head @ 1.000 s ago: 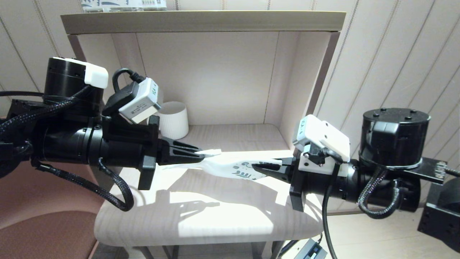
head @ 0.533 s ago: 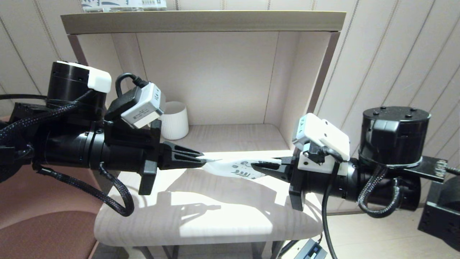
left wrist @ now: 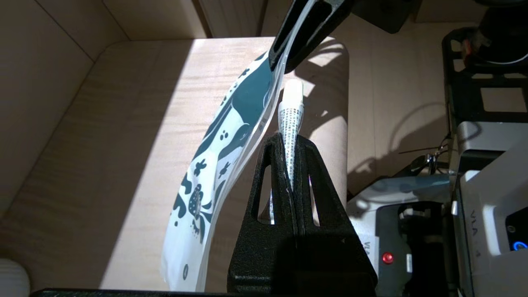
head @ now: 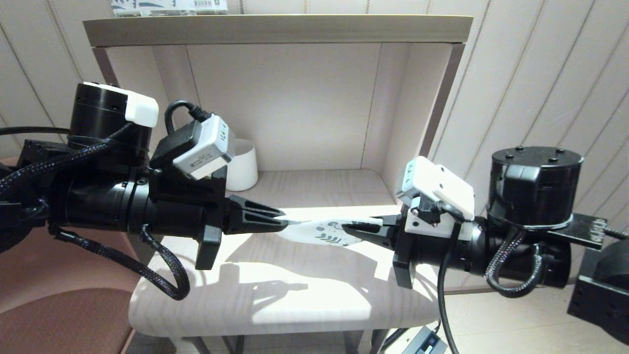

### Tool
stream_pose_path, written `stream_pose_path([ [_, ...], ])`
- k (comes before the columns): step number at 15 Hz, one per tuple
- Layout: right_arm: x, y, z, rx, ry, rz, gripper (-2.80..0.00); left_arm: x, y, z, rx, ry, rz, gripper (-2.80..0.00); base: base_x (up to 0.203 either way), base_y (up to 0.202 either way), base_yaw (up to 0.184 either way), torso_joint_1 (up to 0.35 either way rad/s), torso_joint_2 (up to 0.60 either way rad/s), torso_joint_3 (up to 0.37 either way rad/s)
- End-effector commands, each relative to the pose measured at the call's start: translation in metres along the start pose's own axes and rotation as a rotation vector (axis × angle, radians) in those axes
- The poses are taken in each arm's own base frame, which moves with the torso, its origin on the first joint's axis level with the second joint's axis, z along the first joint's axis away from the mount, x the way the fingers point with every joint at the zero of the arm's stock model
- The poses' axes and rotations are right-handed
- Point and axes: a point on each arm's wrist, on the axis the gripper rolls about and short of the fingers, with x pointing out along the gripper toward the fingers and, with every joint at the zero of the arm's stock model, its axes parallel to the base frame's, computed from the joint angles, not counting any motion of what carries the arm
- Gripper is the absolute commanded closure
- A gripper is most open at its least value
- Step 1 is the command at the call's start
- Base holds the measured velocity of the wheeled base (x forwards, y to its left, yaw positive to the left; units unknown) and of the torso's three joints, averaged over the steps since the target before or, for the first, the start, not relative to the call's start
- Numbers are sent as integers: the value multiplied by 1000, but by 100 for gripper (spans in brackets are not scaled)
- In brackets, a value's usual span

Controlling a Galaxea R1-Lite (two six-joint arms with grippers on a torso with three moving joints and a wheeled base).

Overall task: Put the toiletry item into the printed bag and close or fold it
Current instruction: Place the toothpaste on the table

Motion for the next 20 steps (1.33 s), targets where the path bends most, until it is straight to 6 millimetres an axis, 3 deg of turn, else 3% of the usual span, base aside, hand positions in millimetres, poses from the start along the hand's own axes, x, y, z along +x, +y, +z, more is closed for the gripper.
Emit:
stream_pose_path([
  [1,2,0,-1,-2,1,3,0,2,-1,2,12,0,0,0,0,0,0,0,0,0],
  [8,4,0,-2,-1,3,7,0,3,-5,2,32,33,-19,0,0,0,0,0,0,0],
  [20,8,0,-6,4,15,12,0,36,-5,-15,26,100,-73,0,0,0,0,0,0,0],
])
